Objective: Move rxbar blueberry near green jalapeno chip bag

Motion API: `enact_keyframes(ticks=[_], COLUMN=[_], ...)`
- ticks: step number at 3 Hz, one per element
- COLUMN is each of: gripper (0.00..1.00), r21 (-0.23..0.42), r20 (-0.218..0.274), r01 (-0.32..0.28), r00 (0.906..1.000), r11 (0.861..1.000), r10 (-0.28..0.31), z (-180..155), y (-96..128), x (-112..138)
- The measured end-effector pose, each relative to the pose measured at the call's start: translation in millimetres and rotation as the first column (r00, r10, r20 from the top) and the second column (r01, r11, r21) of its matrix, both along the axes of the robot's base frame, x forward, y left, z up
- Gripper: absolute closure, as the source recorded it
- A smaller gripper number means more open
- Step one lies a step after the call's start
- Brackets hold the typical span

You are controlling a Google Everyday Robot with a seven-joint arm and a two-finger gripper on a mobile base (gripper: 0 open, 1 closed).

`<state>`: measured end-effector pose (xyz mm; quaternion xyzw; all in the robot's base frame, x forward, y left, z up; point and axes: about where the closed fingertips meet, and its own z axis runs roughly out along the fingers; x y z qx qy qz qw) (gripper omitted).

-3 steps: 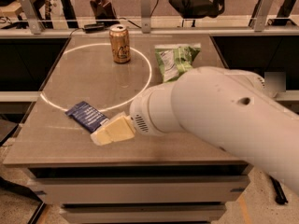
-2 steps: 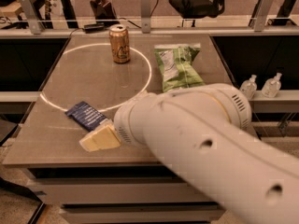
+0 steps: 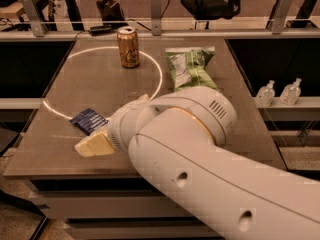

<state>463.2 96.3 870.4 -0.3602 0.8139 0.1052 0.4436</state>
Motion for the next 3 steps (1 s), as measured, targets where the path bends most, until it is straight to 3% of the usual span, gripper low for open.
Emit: enact_keyframes(ticks=[2,3], gripper=[0.0,0.0], r21=[0.081,0.089], r20=[-0.056,-0.082], r01=[0.033,0.015], r00=[0.998,0.9966], r11=[0.996,0.996], r10=[-0.028,-0.008], z=[-2,-11], y=[37,64], x=[40,50])
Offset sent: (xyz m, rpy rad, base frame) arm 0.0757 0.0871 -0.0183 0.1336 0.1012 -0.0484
